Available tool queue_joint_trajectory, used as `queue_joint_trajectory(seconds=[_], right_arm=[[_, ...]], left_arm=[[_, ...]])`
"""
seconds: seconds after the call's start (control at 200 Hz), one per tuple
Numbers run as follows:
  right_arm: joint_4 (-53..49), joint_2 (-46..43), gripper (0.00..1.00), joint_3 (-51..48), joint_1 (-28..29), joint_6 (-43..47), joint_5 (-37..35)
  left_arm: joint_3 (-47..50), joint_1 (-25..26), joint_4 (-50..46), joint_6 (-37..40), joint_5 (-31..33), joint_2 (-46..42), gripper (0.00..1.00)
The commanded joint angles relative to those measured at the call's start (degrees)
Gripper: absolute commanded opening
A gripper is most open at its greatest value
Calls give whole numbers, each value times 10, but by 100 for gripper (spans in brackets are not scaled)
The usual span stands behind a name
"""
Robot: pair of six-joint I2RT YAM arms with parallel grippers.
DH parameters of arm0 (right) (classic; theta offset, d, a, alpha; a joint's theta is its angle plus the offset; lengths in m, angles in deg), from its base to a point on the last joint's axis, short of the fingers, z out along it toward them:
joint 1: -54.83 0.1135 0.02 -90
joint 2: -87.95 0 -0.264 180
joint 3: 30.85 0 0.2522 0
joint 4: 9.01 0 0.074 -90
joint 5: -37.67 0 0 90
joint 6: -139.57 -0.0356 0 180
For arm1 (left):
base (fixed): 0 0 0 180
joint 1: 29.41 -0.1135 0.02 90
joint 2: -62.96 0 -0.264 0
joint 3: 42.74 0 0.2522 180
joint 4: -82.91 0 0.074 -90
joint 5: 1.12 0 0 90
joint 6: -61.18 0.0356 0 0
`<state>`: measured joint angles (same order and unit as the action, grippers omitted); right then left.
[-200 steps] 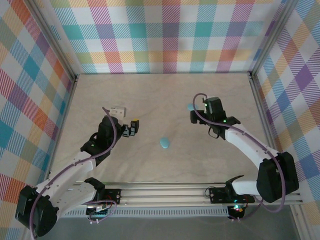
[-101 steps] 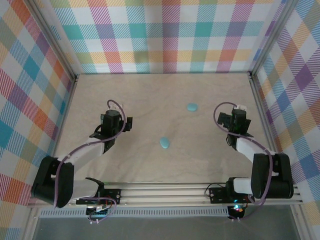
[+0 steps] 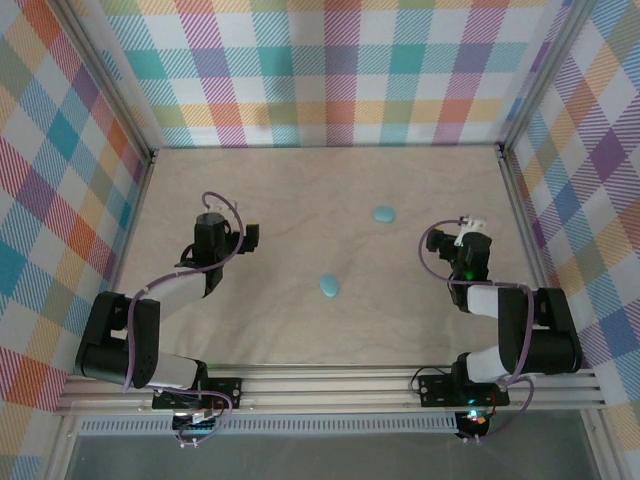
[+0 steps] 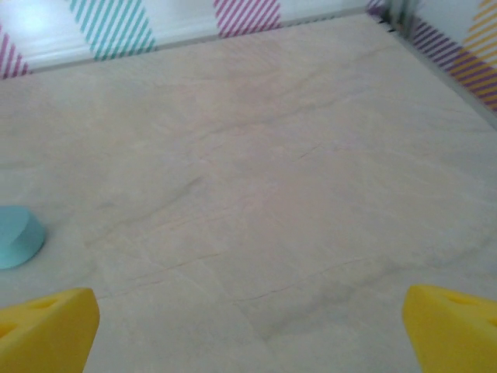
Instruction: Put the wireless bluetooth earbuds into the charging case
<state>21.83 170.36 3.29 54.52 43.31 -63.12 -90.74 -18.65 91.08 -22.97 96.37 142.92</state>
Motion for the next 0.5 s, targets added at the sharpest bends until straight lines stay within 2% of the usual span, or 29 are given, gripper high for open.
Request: queue_joint_trajectory(seconds=[0.0, 0.115, 0.155, 0.2, 0.245, 0.295, 0.41, 0.495], right_arm=[[-1, 25, 100, 36, 6, 28, 43], [-10, 29, 100, 41, 9, 32, 50], [22, 39, 100, 25, 9, 31, 50], [104, 62, 100, 0, 9, 34, 47], [87, 42, 100, -10, 9, 27, 40], [126, 53, 100, -19, 9, 24, 28], [53, 53, 100, 19, 18, 31, 16], [51, 53, 100, 19, 19, 33, 17]], left_arm=[[1, -7, -33, 5, -27, -15, 100], [65, -12, 40, -14, -19, -19, 100], [84, -15, 72, -18, -16, -20, 100], [96, -16, 94, -10, -15, -25, 100], [110, -17, 131, 6, -17, -23, 100], [116, -17, 158, 21, -14, -15, 100], [124, -35, 222, 8, -41, 22, 100], [135, -42, 282, -5, -31, 71, 100]])
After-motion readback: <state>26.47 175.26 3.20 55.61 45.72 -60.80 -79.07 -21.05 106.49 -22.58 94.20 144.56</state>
